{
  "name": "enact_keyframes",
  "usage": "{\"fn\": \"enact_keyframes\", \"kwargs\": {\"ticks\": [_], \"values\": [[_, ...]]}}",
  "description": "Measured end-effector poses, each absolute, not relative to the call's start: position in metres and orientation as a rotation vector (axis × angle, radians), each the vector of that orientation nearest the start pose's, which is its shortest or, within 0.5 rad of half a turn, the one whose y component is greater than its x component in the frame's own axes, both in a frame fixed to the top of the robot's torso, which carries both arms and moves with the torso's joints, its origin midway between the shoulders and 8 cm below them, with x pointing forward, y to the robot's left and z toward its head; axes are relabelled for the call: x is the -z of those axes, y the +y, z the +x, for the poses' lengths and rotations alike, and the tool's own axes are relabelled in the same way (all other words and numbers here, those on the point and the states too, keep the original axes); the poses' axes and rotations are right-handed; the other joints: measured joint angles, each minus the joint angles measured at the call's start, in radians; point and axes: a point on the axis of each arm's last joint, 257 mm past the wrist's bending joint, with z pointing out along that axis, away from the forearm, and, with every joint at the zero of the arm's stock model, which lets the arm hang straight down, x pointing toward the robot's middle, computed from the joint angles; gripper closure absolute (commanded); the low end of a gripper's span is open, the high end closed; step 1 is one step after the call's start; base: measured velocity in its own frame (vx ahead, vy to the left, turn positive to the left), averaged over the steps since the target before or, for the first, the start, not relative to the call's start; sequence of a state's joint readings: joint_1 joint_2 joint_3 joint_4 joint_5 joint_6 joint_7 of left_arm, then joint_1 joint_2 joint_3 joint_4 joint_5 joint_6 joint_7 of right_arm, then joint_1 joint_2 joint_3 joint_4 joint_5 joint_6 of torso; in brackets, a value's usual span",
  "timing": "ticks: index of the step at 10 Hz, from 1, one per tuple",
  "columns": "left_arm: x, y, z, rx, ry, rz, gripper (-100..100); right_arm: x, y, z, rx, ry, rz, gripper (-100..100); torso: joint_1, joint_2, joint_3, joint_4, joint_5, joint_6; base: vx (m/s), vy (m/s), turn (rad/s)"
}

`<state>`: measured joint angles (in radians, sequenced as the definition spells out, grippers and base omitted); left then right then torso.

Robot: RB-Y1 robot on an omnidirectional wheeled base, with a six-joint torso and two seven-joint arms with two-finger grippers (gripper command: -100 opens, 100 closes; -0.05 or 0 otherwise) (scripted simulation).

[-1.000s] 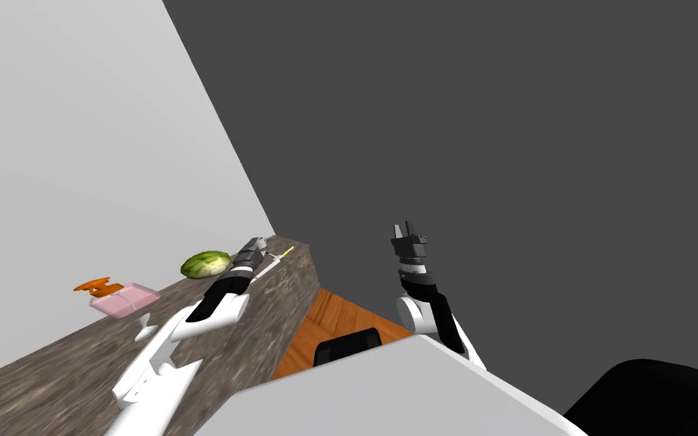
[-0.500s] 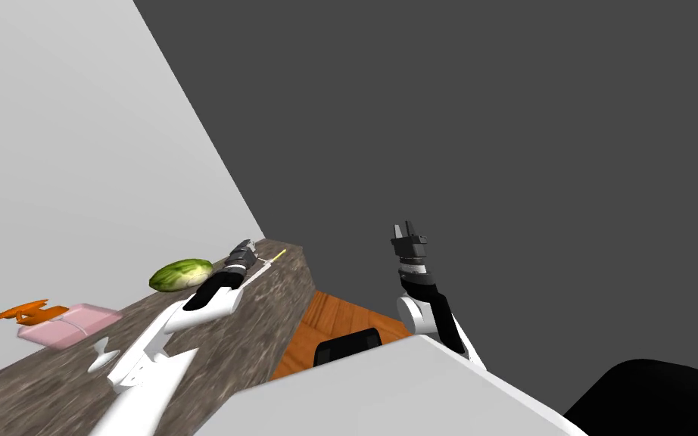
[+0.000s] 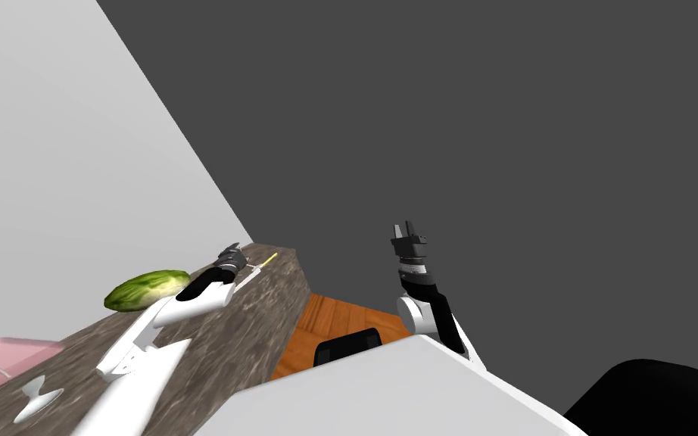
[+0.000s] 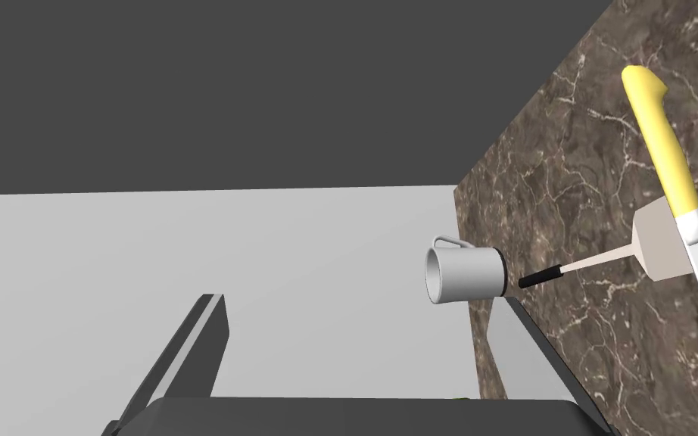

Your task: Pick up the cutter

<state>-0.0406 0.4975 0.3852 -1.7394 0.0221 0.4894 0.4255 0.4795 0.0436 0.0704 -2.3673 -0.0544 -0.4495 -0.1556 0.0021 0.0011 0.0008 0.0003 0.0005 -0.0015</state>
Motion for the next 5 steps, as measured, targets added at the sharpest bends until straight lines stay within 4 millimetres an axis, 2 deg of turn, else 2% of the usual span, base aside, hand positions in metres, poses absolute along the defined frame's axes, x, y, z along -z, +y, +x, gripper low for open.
{"fn": "enact_keyframes", "kwargs": {"ticks": [1,2,3,5], "values": [[0.115,0.556,0.505,0.825,0.902,-1.486,-100,-0.06,-0.264,0.336,-1.573,0.458,0.737,0,0.0,0.0,0.0,0.0,0.0,0.0,-0.014,0.0,-0.24],[0.113,0.569,0.505,0.811,0.879,-1.519,-100,-0.06,-0.264,0.336,-1.573,0.458,0.737,0,0.0,0.0,0.0,0.0,0.0,0.001,-0.014,0.01,-0.14],[0.119,0.58,0.503,0.79,0.865,-1.562,-100,-0.06,-0.264,0.336,-1.573,0.458,0.737,0,0.0,0.0,0.0,0.0,0.0,0.0,-0.016,0.01,-0.199],[0.127,0.605,0.5,0.756,0.818,-1.647,-100,-0.06,-0.264,0.336,-1.573,0.458,0.737,0,0.001,0.0,0.0,0.0,0.0,0.0,-0.009,0.01,-0.056]]}}
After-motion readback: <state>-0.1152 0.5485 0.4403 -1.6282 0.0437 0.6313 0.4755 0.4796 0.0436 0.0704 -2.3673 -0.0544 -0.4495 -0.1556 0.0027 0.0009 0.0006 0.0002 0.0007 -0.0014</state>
